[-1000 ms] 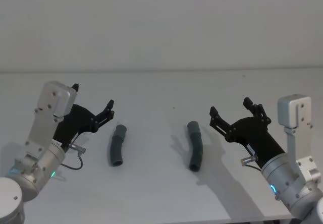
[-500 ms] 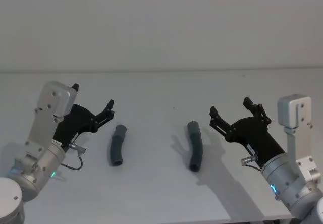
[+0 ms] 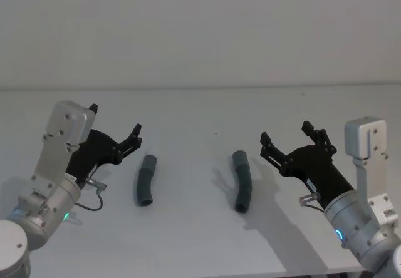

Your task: Use both hands to pick up one end of the pipe from the table, align the ends, and insert them.

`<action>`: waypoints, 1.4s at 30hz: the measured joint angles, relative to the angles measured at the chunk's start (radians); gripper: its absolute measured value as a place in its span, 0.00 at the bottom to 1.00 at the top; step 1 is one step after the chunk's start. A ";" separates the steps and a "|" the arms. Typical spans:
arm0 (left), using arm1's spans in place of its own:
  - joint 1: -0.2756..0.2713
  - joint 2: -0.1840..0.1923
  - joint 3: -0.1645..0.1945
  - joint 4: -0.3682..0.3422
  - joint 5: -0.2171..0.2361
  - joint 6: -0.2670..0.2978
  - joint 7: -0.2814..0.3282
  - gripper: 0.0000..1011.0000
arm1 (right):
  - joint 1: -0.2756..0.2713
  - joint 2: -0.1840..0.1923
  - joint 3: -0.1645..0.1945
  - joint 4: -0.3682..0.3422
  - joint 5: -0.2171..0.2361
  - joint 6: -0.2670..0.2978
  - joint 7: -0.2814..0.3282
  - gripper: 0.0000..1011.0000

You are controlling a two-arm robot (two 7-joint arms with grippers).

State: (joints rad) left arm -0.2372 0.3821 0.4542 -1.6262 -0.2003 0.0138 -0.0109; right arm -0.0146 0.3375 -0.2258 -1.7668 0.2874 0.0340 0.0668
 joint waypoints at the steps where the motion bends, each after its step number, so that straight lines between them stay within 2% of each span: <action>1: 0.000 0.000 0.000 0.000 0.000 0.000 0.000 0.99 | 0.000 0.000 0.000 0.000 0.000 0.000 0.000 0.99; 19: 0.000 -0.001 0.000 0.000 0.000 0.000 0.000 0.99 | 0.000 0.000 0.000 0.000 0.000 0.000 0.000 0.99; 25: 0.005 -0.010 -0.003 -0.005 -0.001 0.021 0.007 0.99 | 0.000 0.000 0.000 0.000 0.000 0.000 0.000 0.99; 30: 0.012 -0.023 -0.006 -0.019 -0.009 0.061 0.016 0.99 | 0.000 0.000 0.000 0.000 0.000 0.000 0.000 0.99; 42: 0.032 -0.057 -0.009 -0.076 -0.028 0.217 0.054 0.99 | 0.000 0.000 0.000 0.000 0.000 0.000 0.000 0.99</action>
State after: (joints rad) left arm -0.2053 0.3248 0.4451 -1.7020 -0.2286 0.2305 0.0429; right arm -0.0147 0.3375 -0.2258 -1.7668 0.2874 0.0340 0.0668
